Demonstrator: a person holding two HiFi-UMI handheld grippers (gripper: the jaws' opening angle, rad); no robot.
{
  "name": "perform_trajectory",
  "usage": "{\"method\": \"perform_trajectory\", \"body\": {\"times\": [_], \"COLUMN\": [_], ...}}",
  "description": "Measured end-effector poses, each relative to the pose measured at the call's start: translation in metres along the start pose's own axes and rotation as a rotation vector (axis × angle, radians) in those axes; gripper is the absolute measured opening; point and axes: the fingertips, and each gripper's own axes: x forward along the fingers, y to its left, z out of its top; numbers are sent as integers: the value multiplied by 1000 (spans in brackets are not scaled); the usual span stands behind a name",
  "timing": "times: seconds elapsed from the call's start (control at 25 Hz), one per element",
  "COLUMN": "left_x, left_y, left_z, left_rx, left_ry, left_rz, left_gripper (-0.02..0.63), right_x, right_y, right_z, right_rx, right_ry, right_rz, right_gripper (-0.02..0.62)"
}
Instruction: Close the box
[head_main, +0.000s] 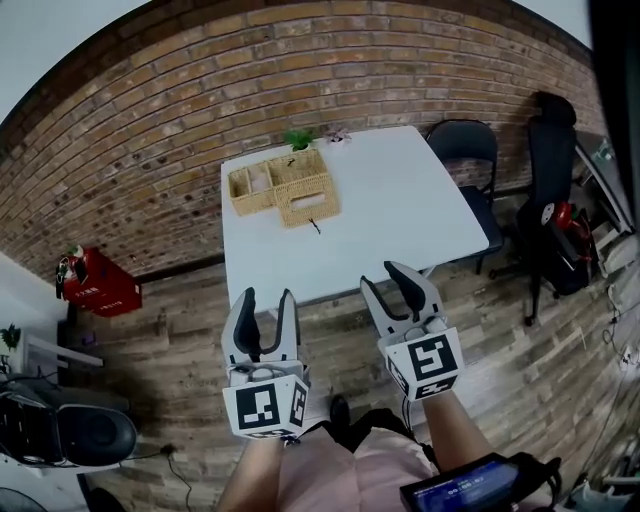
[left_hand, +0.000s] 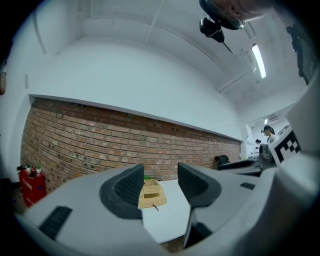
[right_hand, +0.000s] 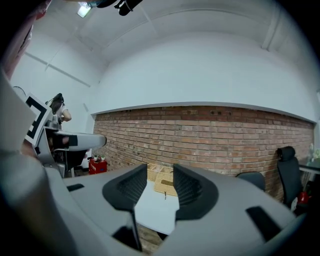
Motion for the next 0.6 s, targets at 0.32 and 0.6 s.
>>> {"method": "perform_trajectory", "body": {"times": [0.32,0.6], "left_x": [30,71], "left_y": [3,5], "left_z": [-19,-37], "left_rx": [20,34], "left_ry": [47,88], "left_rz": [-24,-18], "left_gripper": [218,219], "right_x": [25,61], "right_y": [-20,-47], "right_z": [-7,-19], "right_rx": [22,45], "right_ry": [9,25], "right_rz": [-23,-9], "right_gripper": [164,163]}}
